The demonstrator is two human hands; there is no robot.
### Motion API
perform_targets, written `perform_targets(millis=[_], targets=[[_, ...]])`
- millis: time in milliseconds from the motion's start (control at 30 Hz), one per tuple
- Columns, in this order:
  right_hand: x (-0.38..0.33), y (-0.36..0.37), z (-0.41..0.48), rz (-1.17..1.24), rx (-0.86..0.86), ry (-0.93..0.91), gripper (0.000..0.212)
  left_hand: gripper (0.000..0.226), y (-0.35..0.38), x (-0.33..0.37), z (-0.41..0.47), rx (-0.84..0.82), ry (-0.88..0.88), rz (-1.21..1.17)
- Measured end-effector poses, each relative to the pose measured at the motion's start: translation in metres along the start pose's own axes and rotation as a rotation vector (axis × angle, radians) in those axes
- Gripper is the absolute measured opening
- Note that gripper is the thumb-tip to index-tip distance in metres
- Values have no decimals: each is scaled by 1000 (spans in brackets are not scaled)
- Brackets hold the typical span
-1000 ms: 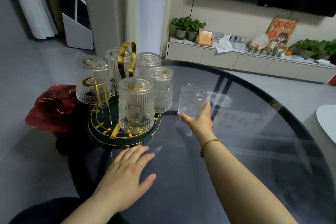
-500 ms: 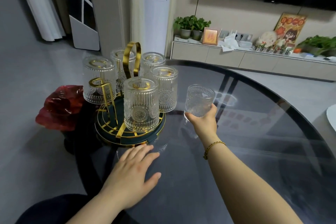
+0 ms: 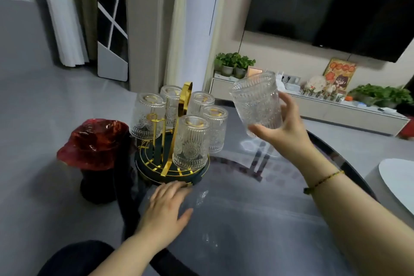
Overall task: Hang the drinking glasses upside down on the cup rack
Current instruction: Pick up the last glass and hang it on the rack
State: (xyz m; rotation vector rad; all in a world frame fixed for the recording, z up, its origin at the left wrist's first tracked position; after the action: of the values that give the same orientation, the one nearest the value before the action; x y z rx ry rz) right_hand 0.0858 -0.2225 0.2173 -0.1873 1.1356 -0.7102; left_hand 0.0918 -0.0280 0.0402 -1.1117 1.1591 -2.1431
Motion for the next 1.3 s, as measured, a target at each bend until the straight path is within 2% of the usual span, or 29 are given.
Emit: perform_targets(millis=[100,167,233,367,500,667,800,1067,1300], targets=[[-47,6,7,-29,-100,-88,80,57,-22,-23,-9,141,-33,72],[-77,16,12,-84,-158,-148,73,59,-26,-52,-12,114,-164,-15],[-102,32,17,-158,-241,-191,67,61,-19,-77,-16,78,-214,-74],[-130,76,26,-390,-411,-244,60,64,-14,-80,-8,31,-151,-69],[-148,115,35,-567,-483,-324,60,65,-18,-77,-7,102,-79,-73],[-152,152,46,-644,-588,-316,63,65,-30,-69,-10,189,-49,-67],[-143,176,53,-676,-643,-295,65,65,-25,-73,-8,152,-64,-86],[-113,211,48,-770,-772,-243,70,61,-32,-74,-8,189,-99,-56],[-99,224,44,-815,-809,-236,72,64,-33,-71,-8,178,-82,4]])
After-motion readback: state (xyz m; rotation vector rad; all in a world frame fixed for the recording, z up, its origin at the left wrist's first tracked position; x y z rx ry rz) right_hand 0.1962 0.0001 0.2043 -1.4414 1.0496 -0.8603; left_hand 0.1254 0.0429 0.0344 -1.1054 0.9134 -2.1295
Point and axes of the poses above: each hand's wrist, its own z-axis towards the middle knuckle, its own y-axis out of the palm, x = y × z, the point moved 9 cm from there along z, towards the middle knuckle, and after that the axes turned 2 degrees about -z, right-handed, at the moved point
